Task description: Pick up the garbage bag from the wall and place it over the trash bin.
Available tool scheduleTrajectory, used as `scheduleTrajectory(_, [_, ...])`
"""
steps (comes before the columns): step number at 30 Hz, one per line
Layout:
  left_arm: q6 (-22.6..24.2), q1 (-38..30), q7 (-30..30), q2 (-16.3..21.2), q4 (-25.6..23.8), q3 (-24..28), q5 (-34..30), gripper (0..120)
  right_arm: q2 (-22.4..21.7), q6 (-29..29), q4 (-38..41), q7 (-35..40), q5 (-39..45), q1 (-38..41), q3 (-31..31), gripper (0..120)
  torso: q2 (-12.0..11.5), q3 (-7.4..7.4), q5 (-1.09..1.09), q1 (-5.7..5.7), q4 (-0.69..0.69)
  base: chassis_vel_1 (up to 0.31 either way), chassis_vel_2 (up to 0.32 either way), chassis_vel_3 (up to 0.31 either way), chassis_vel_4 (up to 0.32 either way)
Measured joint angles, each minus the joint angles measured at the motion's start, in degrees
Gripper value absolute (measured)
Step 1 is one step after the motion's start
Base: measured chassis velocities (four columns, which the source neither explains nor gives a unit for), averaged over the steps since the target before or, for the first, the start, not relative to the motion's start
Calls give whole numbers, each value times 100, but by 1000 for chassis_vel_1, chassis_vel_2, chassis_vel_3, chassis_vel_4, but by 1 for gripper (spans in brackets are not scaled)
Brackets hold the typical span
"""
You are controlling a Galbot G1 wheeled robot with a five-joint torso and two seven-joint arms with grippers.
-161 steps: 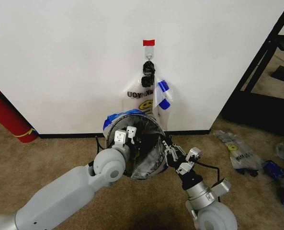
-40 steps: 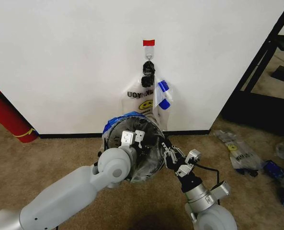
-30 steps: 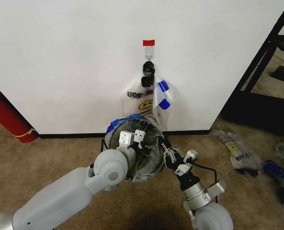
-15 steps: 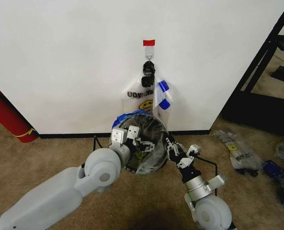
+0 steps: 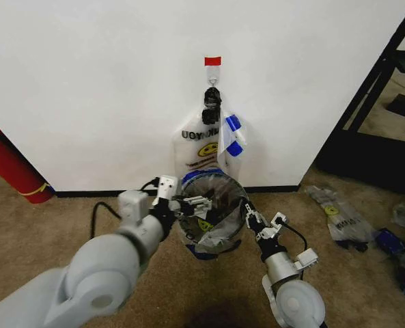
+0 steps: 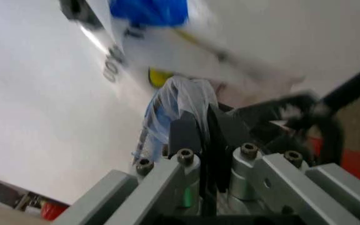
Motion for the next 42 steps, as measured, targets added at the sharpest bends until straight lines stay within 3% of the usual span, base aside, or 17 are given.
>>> scheduleTrajectory(1, [0,0,0,0,0,0,0,100,0,0,0,0,0,0,0,1,0,0,0,0,0,0,0,0,0])
scheduleTrajectory(2, [-46,408,83,-105,-2,-316,238,100,29,-28,-53,7,52,44,-35,1,0,0,-1,0,2,0,0,0,0])
scheduleTrajectory(4, [-367,1495,515,-373,-1,-949,1207,100,92,-74,-197,2,200,141,-117,1,0,0,-1,0,6,0,0,0,0])
scheduleTrajectory(5, [-463,1678,610,-422,-1,-1038,1430,100,99,-80,-223,-6,233,151,-132,1,0,0,-1,0,6,0,0,0,0])
scheduleTrajectory(7, [-1299,2770,1191,-747,3,-1527,2757,100,108,-125,-327,-149,419,172,-189,1,0,0,0,0,0,0,0,0,0])
scheduleTrajectory(9, [-1477,2934,1301,-797,20,-1613,2933,100,108,-133,-347,-181,436,178,-202,1,0,0,1,0,1,0,0,0,0])
scheduleTrajectory(11, [-2257,3424,1698,-1073,238,-1946,3509,100,127,-154,-435,-273,472,228,-266,1,0,0,3,-1,1,0,0,0,0])
scheduleTrajectory(12, [-2434,3495,1765,-1151,297,-1998,3620,100,136,-156,-460,-292,483,244,-280,1,0,0,3,-1,1,0,0,0,0])
scheduleTrajectory(15, [-3357,3889,2143,-1813,571,-2155,4185,100,160,-156,-608,-403,562,285,-325,1,0,0,1,0,1,0,0,0,0])
scheduleTrajectory(17, [-3438,3944,2186,-1948,589,-2151,4251,100,161,-156,-629,-419,573,285,-331,1,0,0,1,0,-1,0,0,0,0])
scheduleTrajectory(22, [-3861,4306,2261,-2833,724,-1765,4848,100,166,-141,-897,-590,664,299,-322,1,1,0,3,0,0,0,0,0,0])
scheduleTrajectory(31, [-3738,4436,2138,-3092,675,-1691,5154,100,201,-76,-1196,-627,891,316,-239,1,0,0,2,0,0,0,0,0,0])
scheduleTrajectory(35, [-3701,4646,2085,-3348,576,-1583,5134,100,197,-40,-1140,-632,889,231,-202,15,0,0,3,0,2,0,0,0,0])
scheduleTrajectory(37, [-3693,4650,2075,-3358,577,-1539,5151,100,182,-31,-1122,-622,878,220,-193,19,0,0,1,0,1,0,0,0,0])
scheduleTrajectory(42, [-3580,4553,2042,-3280,595,-1384,5254,100,97,5,-1011,-494,828,167,-142,40,0,0,2,0,0,0,0,0,0])
